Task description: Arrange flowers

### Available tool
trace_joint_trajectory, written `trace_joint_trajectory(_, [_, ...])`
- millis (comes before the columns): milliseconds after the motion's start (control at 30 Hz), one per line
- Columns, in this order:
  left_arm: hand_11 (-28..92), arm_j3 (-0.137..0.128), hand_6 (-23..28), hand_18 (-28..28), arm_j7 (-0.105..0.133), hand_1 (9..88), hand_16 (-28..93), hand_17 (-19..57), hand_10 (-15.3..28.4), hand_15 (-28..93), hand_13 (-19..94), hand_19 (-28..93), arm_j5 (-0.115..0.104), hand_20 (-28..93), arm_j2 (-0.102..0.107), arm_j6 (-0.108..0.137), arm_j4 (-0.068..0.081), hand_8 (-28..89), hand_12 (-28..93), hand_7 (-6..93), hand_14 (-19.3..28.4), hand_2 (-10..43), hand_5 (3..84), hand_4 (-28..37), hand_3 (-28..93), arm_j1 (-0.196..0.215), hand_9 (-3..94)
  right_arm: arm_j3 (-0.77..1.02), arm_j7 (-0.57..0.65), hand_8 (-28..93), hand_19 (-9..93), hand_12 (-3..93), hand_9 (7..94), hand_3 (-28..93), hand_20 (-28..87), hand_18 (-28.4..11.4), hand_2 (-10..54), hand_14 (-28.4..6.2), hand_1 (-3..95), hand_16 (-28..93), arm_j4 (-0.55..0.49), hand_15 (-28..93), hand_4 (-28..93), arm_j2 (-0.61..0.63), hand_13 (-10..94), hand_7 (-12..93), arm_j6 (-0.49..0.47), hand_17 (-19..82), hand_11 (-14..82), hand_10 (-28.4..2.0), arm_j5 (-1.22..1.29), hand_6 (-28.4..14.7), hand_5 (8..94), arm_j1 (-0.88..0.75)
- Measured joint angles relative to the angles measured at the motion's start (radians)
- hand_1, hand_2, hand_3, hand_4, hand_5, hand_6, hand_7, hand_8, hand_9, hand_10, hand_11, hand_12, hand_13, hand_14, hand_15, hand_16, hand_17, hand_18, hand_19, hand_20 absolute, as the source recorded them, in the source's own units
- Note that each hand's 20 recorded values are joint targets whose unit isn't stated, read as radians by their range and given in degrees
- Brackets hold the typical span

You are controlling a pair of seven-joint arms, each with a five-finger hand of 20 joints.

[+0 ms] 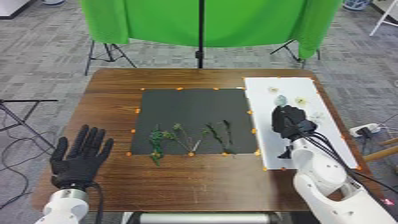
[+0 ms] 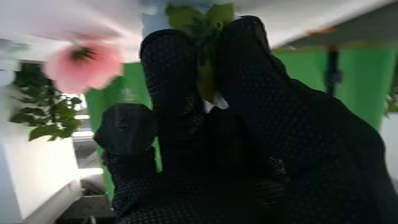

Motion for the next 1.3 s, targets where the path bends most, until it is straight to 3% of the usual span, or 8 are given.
trace_joint_trajectory(167, [21, -0.004, 10.3, 13.8, 0.001, 24.3, -8, -8.7, 15.5, 38, 28, 37, -0.001, 13, 0.003, 0.002, 0.0, -9, 9, 10.9, 15.7, 17.3, 45.3, -28.3, 76, 0.004, 35.1, -0.091, -0.109, -2, 93, 43.4, 86.1, 73, 57, -21.9, -9.5, -7.1, 65.8, 43, -0.016, 54, -28, -0.011, 70, 38, 0.04, 35, 14.6, -8.1, 0.027, 1.1, 75.3, 0.048])
trace_joint_trajectory(367, [21, -0.002, 10.2, 13.8, 0.003, 24.3, -8, -8.7, 15.3, 39, 28, 37, 0.002, 13, 0.008, 0.001, 0.008, -9, 9, 10.8, 15.8, 17.2, 45.1, -28.3, 76, -0.001, 34.9, -0.308, -0.252, -2, 93, 43.9, 84.9, 74, 57, -21.8, -9.5, -7.0, 65.3, 43, 0.095, 55, -28, -0.147, 69, 40, 0.049, 35, 15.5, -8.1, 0.008, 1.2, 73.6, 0.268])
trace_joint_trajectory(500, [21, 0.006, 10.2, 13.8, 0.014, 24.4, -8, -8.6, 15.4, 39, 28, 37, 0.002, 13, 0.022, 0.0, 0.012, -9, 9, 10.9, 15.8, 17.3, 45.1, -28.3, 76, -0.009, 34.9, -0.396, -0.404, -3, 93, 43.8, 84.5, 74, 57, -21.6, -9.5, -7.0, 64.9, 43, 0.135, 55, -28, -0.262, 68, 41, 0.014, 35, 15.7, -8.2, -0.045, 1.4, 73.1, 0.382])
trace_joint_trajectory(667, [21, 0.037, 10.3, 13.8, 0.025, 24.4, -8, -8.6, 15.4, 38, 28, 37, 0.002, 13, 0.049, 0.0, 0.017, -9, 9, 10.9, 15.8, 17.3, 45.2, -28.3, 76, -0.032, 35.0, -0.448, -0.532, -4, 93, 43.4, 84.3, 75, 56, -21.9, -9.5, -7.1, 64.5, 42, 0.179, 55, -28, -0.395, 68, 42, -0.05, 34, 15.8, -8.3, -0.098, 1.5, 72.5, 0.458])
trace_joint_trajectory(800, [21, 0.058, 10.3, 13.8, 0.029, 24.4, -8, -8.6, 15.5, 39, 28, 37, 0.004, 13, 0.069, 0.0, 0.02, -9, 9, 10.9, 15.8, 17.3, 45.3, -28.3, 76, -0.056, 35.2, -0.45, -0.529, -4, 93, 42.8, 83.5, 75, 55, -21.9, -9.5, -7.1, 63.8, 42, 0.251, 55, -28, -0.492, 67, 43, -0.075, 34, 15.5, -8.4, -0.127, 1.3, 71.4, 0.461])
trace_joint_trajectory(1000, [21, 0.057, 10.3, 13.7, 0.036, 24.4, -8, -8.6, 15.6, 39, 28, 37, 0.004, 13, 0.091, 0.0, 0.014, -9, 9, 10.9, 15.8, 17.5, 45.4, -28.3, 76, -0.06, 35.3, -0.48, -0.504, -5, 93, 41.5, 81.9, 75, 54, -22.2, -9.5, -7.1, 62.6, 42, 0.286, 56, -28, -0.539, 66, 43, -0.12, 33, 14.9, -8.3, -0.174, 1.1, 69.4, 0.446])
trace_joint_trajectory(1133, [21, 0.057, 10.3, 13.7, 0.035, 24.5, -8, -8.6, 15.6, 38, 28, 37, 0.006, 13, 0.099, 0.001, 0.014, -9, 9, 10.9, 15.8, 17.5, 45.4, -28.3, 76, -0.064, 35.4, -0.487, -0.503, -7, 92, 40.0, 79.9, 75, 54, -22.5, -9.5, -7.2, 61.7, 40, 0.316, 56, -28, -0.562, 64, 43, -0.145, 32, 14.6, -8.8, -0.235, 0.4, 66.9, 0.437])
trace_joint_trajectory(1300, [21, 0.056, 10.4, 13.7, 0.021, 24.6, -8, -8.7, 15.6, 38, 27, 37, 0.007, 13, 0.102, 0.003, 0.012, -9, 9, 11.0, 15.8, 17.7, 45.6, -28.3, 76, -0.066, 35.5, -0.482, -0.42, -6, 92, 39.9, 79.4, 75, 54, -22.6, -9.5, -7.5, 61.4, 40, 0.319, 56, -28, -0.592, 63, 43, -0.254, 32, 14.6, -9.0, -0.329, 0.2, 66.3, 0.41])
